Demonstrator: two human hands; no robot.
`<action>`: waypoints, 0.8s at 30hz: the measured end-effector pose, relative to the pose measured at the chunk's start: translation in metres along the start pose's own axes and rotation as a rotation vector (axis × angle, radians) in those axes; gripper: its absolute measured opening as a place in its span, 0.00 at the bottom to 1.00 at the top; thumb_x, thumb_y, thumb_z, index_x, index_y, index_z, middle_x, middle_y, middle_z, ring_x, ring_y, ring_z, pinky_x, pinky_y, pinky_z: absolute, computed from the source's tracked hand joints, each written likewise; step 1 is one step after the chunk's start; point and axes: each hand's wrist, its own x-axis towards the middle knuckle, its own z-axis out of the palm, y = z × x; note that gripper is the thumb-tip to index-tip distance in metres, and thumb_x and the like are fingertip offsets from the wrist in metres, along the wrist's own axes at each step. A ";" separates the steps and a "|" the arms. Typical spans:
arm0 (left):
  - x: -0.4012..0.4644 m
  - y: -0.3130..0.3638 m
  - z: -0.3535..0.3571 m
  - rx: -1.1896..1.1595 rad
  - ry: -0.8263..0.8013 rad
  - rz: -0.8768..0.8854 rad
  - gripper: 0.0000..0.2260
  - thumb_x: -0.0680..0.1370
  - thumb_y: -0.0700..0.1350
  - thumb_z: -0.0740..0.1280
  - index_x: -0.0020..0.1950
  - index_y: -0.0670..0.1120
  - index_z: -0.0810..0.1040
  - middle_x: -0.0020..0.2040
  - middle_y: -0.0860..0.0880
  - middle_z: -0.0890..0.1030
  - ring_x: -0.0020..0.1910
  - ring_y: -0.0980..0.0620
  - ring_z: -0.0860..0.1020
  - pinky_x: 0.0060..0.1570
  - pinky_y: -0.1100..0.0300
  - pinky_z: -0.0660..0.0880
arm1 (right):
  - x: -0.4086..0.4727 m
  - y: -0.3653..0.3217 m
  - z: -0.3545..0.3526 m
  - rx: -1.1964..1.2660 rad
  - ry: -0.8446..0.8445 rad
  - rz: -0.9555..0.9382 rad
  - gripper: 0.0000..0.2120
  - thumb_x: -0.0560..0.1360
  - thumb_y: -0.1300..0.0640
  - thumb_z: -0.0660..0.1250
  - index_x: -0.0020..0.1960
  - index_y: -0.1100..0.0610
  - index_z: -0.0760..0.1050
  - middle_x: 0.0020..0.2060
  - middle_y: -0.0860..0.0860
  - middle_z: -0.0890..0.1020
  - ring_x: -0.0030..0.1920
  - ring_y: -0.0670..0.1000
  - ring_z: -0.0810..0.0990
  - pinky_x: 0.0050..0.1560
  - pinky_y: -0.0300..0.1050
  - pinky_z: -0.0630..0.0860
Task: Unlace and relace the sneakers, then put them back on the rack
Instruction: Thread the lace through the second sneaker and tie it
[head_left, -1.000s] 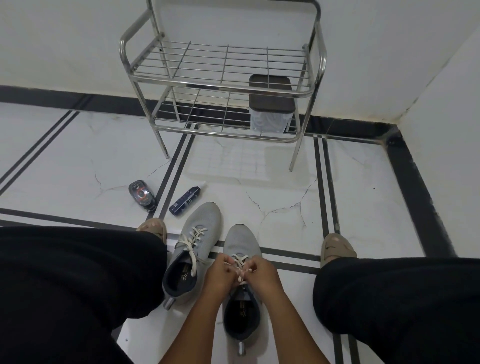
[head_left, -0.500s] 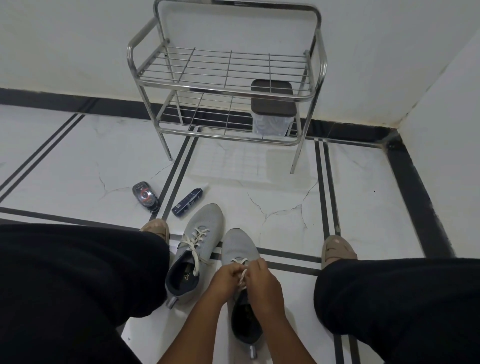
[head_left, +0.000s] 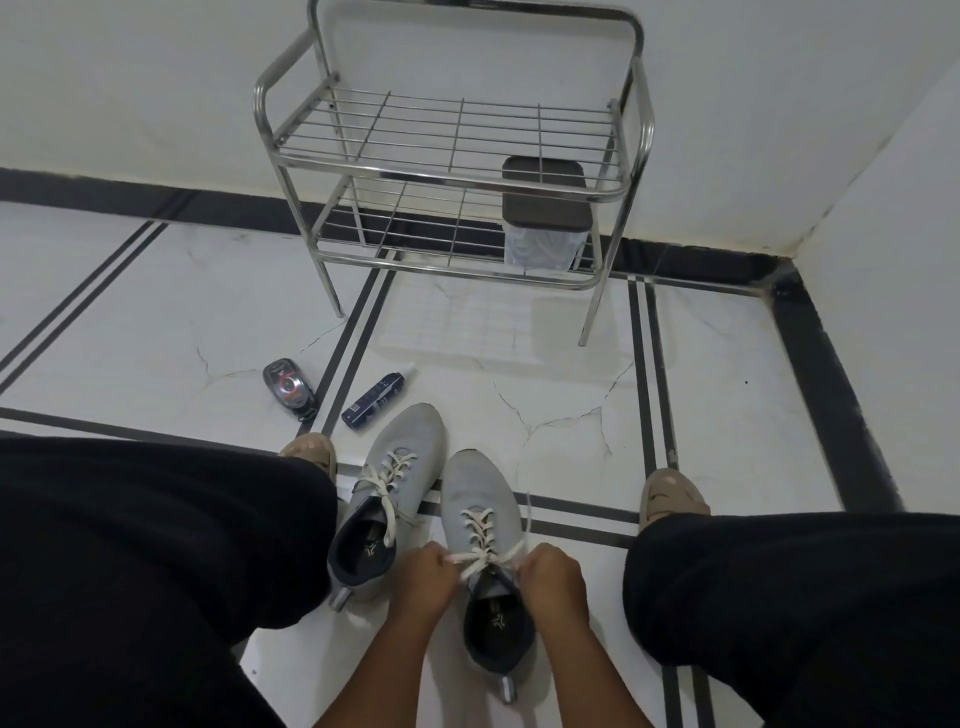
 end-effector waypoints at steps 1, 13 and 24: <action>0.003 0.001 -0.001 -0.078 -0.049 -0.034 0.10 0.78 0.43 0.58 0.50 0.41 0.78 0.53 0.41 0.80 0.53 0.42 0.78 0.48 0.55 0.73 | 0.003 -0.001 -0.002 -0.015 -0.052 0.018 0.13 0.79 0.52 0.62 0.55 0.59 0.78 0.52 0.55 0.82 0.53 0.55 0.80 0.42 0.40 0.70; -0.011 0.020 -0.002 -1.597 -0.257 -0.360 0.14 0.81 0.40 0.57 0.37 0.39 0.72 0.37 0.42 0.82 0.25 0.52 0.79 0.21 0.68 0.73 | 0.006 -0.019 0.006 1.363 -0.307 0.376 0.12 0.80 0.55 0.61 0.48 0.61 0.79 0.35 0.53 0.84 0.35 0.50 0.76 0.43 0.43 0.75; 0.009 0.034 -0.002 -1.610 -0.028 -0.526 0.14 0.81 0.38 0.52 0.35 0.43 0.64 0.31 0.47 0.65 0.13 0.59 0.62 0.15 0.73 0.61 | 0.023 -0.028 0.014 1.624 -0.247 0.512 0.15 0.82 0.60 0.52 0.36 0.55 0.61 0.20 0.50 0.66 0.19 0.46 0.58 0.24 0.37 0.63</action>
